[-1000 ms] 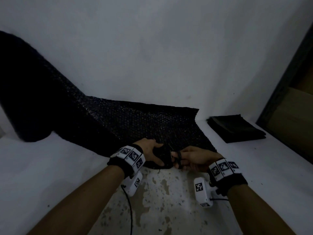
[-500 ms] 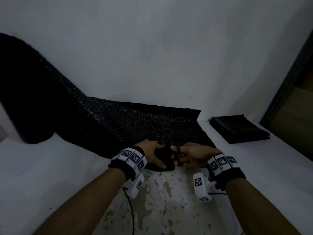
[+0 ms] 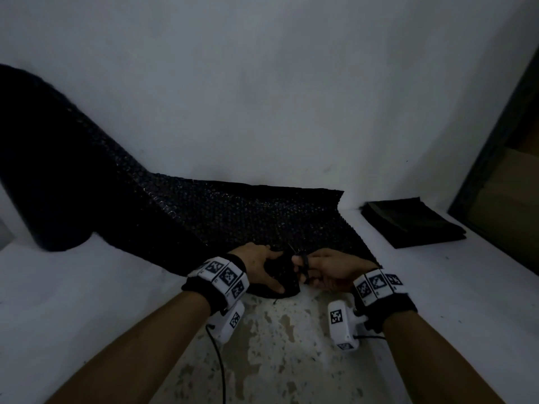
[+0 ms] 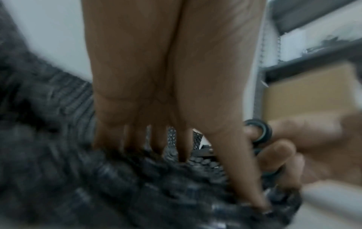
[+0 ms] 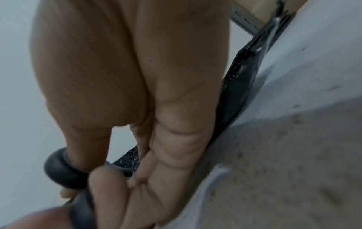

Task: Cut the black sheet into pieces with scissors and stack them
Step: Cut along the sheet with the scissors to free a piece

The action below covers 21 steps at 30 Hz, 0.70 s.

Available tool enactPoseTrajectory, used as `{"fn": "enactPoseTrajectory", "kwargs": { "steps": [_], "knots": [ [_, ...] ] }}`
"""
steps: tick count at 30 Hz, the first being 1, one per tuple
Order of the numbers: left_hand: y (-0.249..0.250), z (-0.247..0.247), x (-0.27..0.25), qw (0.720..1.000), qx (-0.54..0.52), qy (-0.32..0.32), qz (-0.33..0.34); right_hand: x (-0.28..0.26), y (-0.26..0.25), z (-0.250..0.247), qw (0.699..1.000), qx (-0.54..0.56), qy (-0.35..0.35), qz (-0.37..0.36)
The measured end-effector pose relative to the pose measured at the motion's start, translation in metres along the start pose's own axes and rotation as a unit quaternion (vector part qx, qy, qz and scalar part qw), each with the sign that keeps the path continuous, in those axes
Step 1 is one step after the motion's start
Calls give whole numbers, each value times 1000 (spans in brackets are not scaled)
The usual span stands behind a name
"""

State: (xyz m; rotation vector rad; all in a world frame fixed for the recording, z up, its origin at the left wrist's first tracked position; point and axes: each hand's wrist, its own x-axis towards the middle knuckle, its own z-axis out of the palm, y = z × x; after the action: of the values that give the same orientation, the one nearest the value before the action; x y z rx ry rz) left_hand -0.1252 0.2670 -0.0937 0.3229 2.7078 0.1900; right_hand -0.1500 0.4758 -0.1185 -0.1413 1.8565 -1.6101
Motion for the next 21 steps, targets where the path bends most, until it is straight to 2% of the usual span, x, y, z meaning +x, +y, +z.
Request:
{"fn": "enactPoseTrajectory", "kwargs": {
  "steps": [3, 8, 13, 21],
  "knots": [
    [2, -13, -3, 1000, -2, 4, 2, -3, -1, 0, 1000, -11, 1, 9],
    [3, -36, 14, 997, -8, 76, -15, -10, 0, 0, 999, -36, -6, 22],
    [5, -27, 26, 999, 25, -7, -19, -15, 2, -1, 999, -32, -22, 34],
    [-5, -18, 31, 1000, 23, 5, -19, -9, -10, 3, 998, -34, -22, 54]
  ]
}}
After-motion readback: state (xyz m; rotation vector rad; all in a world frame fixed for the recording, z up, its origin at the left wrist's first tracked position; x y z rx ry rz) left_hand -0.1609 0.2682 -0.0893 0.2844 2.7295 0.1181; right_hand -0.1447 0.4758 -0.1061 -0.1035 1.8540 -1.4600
